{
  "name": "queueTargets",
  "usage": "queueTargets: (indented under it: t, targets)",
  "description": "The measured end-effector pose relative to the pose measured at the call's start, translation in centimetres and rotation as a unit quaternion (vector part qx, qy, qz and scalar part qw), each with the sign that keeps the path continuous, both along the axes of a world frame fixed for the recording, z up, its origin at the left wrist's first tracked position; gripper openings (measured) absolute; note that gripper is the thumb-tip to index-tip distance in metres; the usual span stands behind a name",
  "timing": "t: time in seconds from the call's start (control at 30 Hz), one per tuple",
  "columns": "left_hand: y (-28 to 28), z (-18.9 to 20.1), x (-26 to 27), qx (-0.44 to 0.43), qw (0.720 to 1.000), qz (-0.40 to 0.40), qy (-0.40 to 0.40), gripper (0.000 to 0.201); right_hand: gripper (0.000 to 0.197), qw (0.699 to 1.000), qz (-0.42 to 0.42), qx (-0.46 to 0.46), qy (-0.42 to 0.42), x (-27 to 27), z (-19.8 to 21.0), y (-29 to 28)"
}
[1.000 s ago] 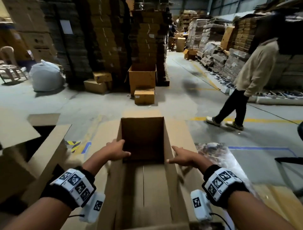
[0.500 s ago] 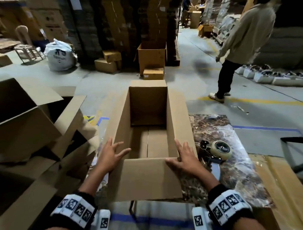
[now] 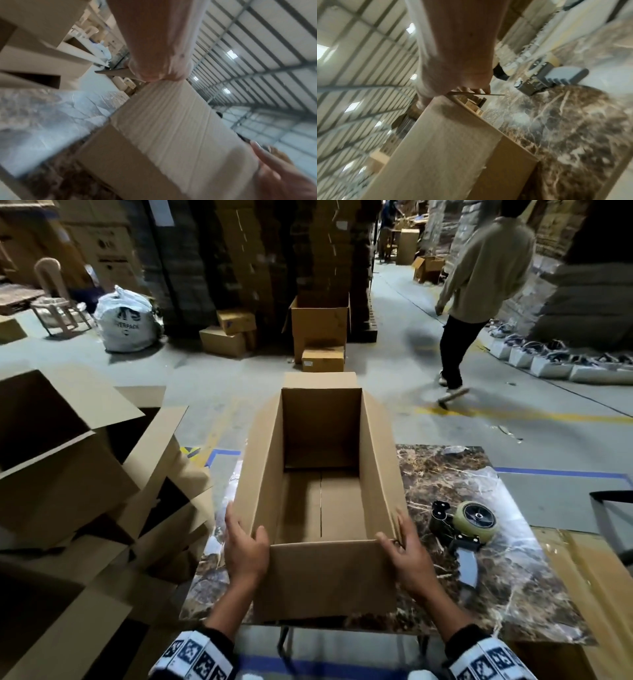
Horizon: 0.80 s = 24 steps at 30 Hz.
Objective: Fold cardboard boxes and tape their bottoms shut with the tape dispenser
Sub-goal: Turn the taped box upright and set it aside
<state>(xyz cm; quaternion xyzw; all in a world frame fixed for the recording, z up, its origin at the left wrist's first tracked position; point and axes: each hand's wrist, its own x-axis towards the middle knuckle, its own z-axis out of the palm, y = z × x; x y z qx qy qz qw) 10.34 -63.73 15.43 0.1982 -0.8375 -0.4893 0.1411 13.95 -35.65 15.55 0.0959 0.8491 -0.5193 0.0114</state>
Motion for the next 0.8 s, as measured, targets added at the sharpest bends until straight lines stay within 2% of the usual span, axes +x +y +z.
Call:
queueTargets:
  t: [0.07, 0.1, 0.17, 0.23, 0.3, 0.4, 0.47, 0.6, 0.67, 0.77, 0.8]
  targets:
    - [-0.2, 0.0, -0.4, 0.062, 0.995, 0.016, -0.072, 0.066, 0.11, 0.996, -0.055, -0.064, -0.031, -0.4, -0.3, -0.7]
    - [-0.4, -0.2, -0.8, 0.086, 0.99, 0.019, -0.106, 0.06, 0.116, 0.994, -0.079, -0.052, -0.051, -0.7, -0.6, -1.2]
    - [-0.8, -0.8, -1.5, 0.127, 0.98, 0.005, -0.153, 0.051, 0.108, 0.987, -0.137, -0.021, -0.087, -1.2, -1.4, -2.1]
    - [-1.2, -1.7, -2.2, 0.159, 0.972, -0.018, -0.17, 0.05, 0.094, 0.974, -0.196, -0.037, -0.112, -1.6, -1.9, -3.0]
    - [-1.3, -1.6, -2.2, 0.179, 0.966, -0.023, -0.184, 0.036, 0.083, 0.965, -0.223, -0.043, -0.135, -1.8, -1.7, -3.2]
    - [-0.8, 0.7, -0.8, 0.241, 0.951, -0.019, -0.194, 0.012, 0.085, 0.964, -0.214, -0.084, -0.135, -2.1, -1.7, -3.2]
    - [-0.7, 1.7, -0.3, 0.255, 0.947, -0.015, -0.194, 0.013, 0.084, 0.962, -0.208, -0.116, -0.133, -2.2, -2.0, -3.2]
    - [-0.5, 3.0, 1.3, 0.26, 0.949, -0.006, -0.178, 0.019, 0.064, 0.963, -0.197, -0.134, -0.127, -1.9, -1.1, -3.2]
    - [-0.4, 3.5, 2.0, 0.24, 0.957, -0.004, -0.16, 0.02, 0.06, 0.97, -0.173, -0.128, -0.116, -2.1, -0.5, -2.9]
    - [-0.5, 4.6, 3.2, 0.196, 0.972, 0.018, -0.131, 0.018, 0.039, 0.979, -0.14, -0.122, -0.079, -2.3, 0.8, -2.8]
    - [-0.6, 5.2, 3.7, 0.193, 0.973, 0.026, -0.122, 0.017, 0.046, 0.982, -0.131, -0.117, -0.066, -2.5, 1.0, -2.9]
